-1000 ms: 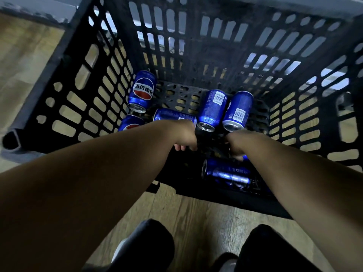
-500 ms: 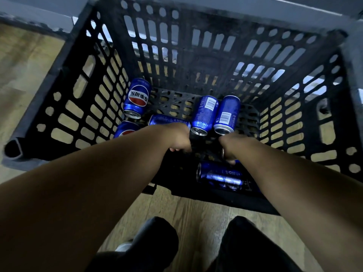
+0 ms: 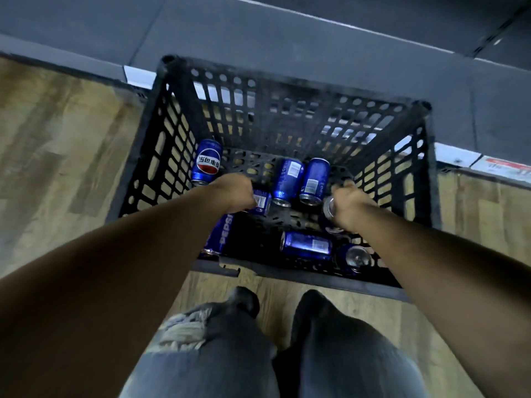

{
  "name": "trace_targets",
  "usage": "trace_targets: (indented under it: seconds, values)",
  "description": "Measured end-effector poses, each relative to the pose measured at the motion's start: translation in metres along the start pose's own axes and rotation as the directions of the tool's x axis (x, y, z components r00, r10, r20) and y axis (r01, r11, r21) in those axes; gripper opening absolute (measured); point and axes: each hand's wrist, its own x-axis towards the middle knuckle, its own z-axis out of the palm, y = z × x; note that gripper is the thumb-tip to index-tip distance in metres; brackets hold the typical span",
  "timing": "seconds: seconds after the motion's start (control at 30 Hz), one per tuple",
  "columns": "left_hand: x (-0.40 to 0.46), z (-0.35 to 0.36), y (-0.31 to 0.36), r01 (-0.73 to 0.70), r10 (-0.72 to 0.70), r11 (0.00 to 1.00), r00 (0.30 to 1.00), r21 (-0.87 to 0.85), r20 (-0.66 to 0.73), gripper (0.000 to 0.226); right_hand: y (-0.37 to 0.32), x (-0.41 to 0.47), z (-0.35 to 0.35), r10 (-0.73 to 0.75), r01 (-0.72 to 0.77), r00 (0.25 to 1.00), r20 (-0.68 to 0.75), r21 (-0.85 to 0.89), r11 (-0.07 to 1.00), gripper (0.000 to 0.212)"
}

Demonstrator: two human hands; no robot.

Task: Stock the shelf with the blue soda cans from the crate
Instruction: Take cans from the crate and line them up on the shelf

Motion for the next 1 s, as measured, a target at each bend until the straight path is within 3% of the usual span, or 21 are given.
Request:
trace_targets:
  seconds: [0.13, 0.47, 0.53, 0.63, 0.73, 0.8, 0.87, 1.0]
  values:
    - [-0.047, -0.043, 0.019, 0.069, -0.072, 0.996, 0.996, -0.055, -0.055, 0.030, -0.010, -0.052, -0.061, -0.002, 0.004, 1.000, -0.028, 0.097, 0.995, 0.067]
    - [-0.200, -0.149, 0.058, 0.136, -0.118, 0.954, 0.989, -0.267, 0.085, 0.028, -0.033, -0.211, -0.223, -0.041, 0.061, 0.996, -0.075, 0.296, 0.953, 0.043]
    - [-0.228, -0.184, 0.072, 0.155, -0.129, 0.940, 0.986, -0.304, 0.103, 0.018, -0.038, -0.244, -0.259, -0.004, 0.053, 0.992, -0.130, 0.374, 0.926, 0.050]
    - [-0.271, -0.231, 0.100, 0.165, -0.131, 0.913, 0.985, -0.373, 0.113, 0.028, -0.044, -0.294, -0.311, 0.081, 0.046, 0.972, -0.219, 0.522, 0.852, 0.066]
    - [-0.305, -0.270, 0.122, 0.154, -0.147, 0.849, 0.988, -0.505, 0.054, 0.017, -0.049, -0.339, -0.359, 0.141, 0.083, 0.943, -0.301, 0.625, 0.776, 0.067]
    - [-0.325, -0.292, 0.135, 0.191, -0.201, 0.751, 0.978, -0.632, 0.057, 0.028, -0.051, -0.367, -0.386, 0.185, 0.112, 0.919, -0.349, 0.678, 0.726, 0.068]
    - [-0.349, -0.312, 0.150, 0.251, -0.215, 0.621, 0.966, -0.742, 0.146, 0.038, -0.052, -0.394, -0.411, 0.235, 0.142, 0.888, -0.395, 0.722, 0.677, 0.069]
    - [-0.385, -0.338, 0.176, 0.317, -0.141, 0.537, 0.947, -0.782, 0.287, 0.080, -0.048, -0.441, -0.449, 0.281, 0.261, 0.830, -0.481, 0.781, 0.567, 0.071]
